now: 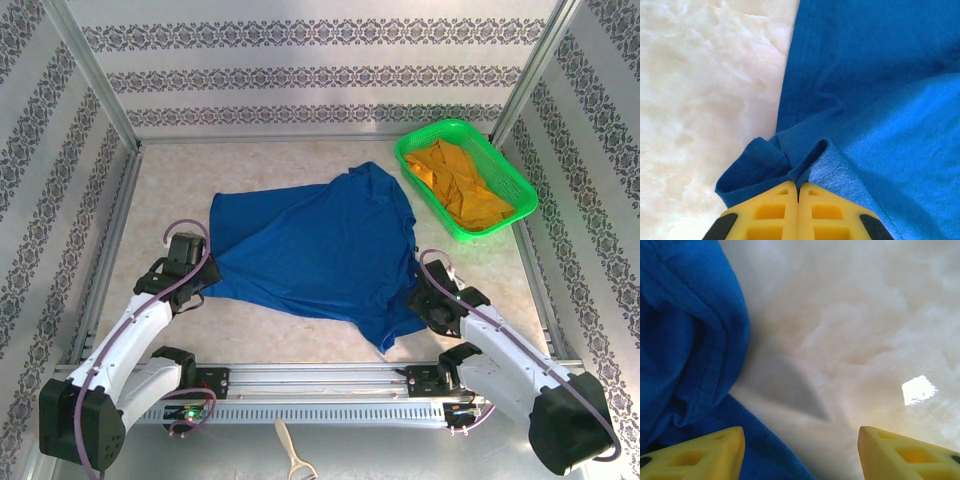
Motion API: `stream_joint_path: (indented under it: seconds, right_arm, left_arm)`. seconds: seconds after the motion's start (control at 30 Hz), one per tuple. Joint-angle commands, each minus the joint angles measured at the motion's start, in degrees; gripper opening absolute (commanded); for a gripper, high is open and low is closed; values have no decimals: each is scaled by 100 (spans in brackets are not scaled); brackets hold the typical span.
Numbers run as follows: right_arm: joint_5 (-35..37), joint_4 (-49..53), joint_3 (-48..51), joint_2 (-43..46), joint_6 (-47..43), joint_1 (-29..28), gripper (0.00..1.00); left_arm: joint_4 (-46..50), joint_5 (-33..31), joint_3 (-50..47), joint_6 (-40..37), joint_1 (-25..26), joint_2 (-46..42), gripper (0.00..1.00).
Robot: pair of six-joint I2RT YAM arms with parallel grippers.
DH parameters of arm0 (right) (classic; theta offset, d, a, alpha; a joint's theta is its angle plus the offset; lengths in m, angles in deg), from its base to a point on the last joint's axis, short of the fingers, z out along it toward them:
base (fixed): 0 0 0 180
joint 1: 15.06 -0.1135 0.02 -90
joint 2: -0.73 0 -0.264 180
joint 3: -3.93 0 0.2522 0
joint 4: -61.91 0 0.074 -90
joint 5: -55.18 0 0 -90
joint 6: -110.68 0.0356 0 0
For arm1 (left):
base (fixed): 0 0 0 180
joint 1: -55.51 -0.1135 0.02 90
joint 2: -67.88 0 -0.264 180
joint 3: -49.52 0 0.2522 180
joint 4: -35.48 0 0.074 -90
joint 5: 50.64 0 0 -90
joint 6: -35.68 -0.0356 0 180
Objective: Fold the inside-out t-shirt
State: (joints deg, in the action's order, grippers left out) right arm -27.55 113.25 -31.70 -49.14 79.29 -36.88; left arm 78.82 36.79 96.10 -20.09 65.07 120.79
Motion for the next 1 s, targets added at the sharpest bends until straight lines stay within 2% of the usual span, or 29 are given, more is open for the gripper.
stream_joint_path:
  seconds: [0.0,0.27,0.4,0.43,0.5,0.57,0.63,0.7,0.83,0.97]
  right_arm:
    - [-96,-155,133,134,184,-118,60]
    - [-248,-412,435,226,568,-550,56]
    - [-340,-593,567,227,798,-888,46]
    - [-347,-579,570,267,833,-954,35]
    - [-353,-498,507,485,859,-1038,0]
    - [-281,-327,274,839,764,-1015,0]
    - [-175,-128,-279,1212,435,-817,0]
    - [-401,-67,-1041,1351,-97,-201,0]
    - [-1707,-120,-2771,728,-1006,1397,0]
    - [-2329,-82,-4297,-3,-1451,2215,0]
  left_arm:
    - [6,111,146,-233,-139,27,0]
    - [-14,158,170,-251,-208,52,0]
    - [-39,195,184,-251,-219,96,0]
    - [-32,205,204,-251,-220,110,0]
    - [-49,255,245,-258,-236,132,0]
    - [-45,359,399,-282,-271,167,0]
    - [-16,524,690,-324,-338,238,0]
    - [36,751,1096,-364,-452,330,0]
    - [31,1286,2002,-459,-762,586,4]
    - [-42,1715,2747,-441,-1056,773,6]
